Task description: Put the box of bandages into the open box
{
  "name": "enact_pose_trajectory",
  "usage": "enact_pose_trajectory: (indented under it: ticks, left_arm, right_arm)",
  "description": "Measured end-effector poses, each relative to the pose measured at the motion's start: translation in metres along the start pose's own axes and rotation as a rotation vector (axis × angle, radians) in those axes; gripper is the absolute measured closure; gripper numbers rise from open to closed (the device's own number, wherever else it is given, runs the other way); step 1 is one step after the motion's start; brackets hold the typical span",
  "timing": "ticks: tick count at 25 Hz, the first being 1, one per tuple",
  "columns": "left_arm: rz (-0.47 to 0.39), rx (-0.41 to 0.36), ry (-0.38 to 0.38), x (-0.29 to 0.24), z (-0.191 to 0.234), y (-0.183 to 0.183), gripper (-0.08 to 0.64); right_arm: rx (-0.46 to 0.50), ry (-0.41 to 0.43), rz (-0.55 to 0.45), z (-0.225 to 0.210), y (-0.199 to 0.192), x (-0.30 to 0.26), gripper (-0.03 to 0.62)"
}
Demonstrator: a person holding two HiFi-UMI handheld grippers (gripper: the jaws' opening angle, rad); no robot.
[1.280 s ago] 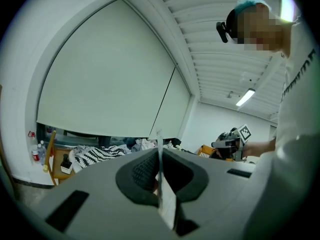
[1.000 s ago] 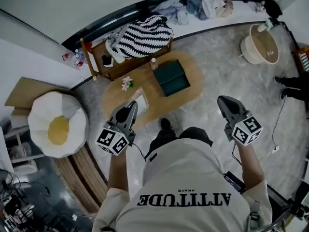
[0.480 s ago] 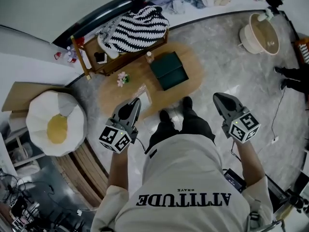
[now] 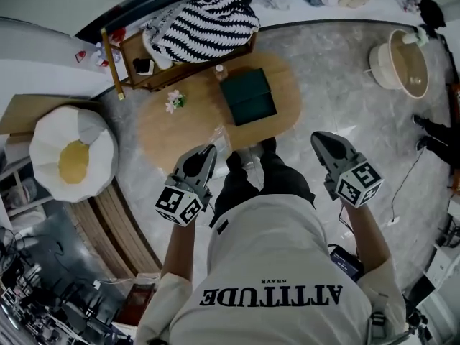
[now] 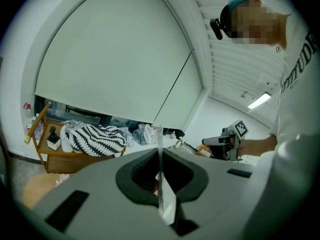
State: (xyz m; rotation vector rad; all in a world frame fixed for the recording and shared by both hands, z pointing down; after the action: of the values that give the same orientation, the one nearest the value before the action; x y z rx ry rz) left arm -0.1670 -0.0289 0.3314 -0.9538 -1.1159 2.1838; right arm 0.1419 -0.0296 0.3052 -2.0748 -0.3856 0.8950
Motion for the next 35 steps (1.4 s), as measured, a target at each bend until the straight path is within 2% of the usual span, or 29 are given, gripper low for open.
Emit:
enact_pose_trajectory:
  ticks: [3, 6, 13, 18, 25, 35]
  left_arm:
    - [0.019, 0.039, 0.050, -0.018, -0.011, -0.016, 0.532]
    - [0.024, 0.041, 0.076, -0.042, -0.014, -0.026, 0.532]
    - [0.055, 0.069, 0.169, -0.075, -0.022, -0.055, 0.532]
    - [0.074, 0.107, 0.220, -0.098, -0.015, -0.081, 0.532]
    - [0.102, 0.113, 0.313, -0.115, 0.008, -0.120, 0.532]
    - [0.120, 0.169, 0.374, -0.135, 0.037, -0.167, 0.532]
  right_arm:
    - [0.003, 0.042, 0.043, -0.021, -0.004, -0.004, 0.571]
    - [0.015, 0.065, 0.078, -0.045, -0.012, -0.014, 0.571]
    - [-0.033, 0.144, 0.167, -0.081, -0.040, -0.031, 0.571]
    - [-0.047, 0.174, 0.208, -0.102, -0.057, -0.046, 0.571]
    - [-0.056, 0.215, 0.268, -0.127, -0.090, -0.076, 0.572]
    - [-0.030, 0.238, 0.320, -0.143, -0.133, -0.116, 0.572]
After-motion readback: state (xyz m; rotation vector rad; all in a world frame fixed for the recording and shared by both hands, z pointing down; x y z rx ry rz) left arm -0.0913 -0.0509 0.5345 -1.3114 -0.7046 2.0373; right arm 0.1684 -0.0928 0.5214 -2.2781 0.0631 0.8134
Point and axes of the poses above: the fingertips, and each gripper's own axes: x backward along the fingers, z to its left, y out of its top, the point moved 5 cm from there along x, backward along the fingers, and after that the axes turned 7 degrees about y, right-handed, at the moved point
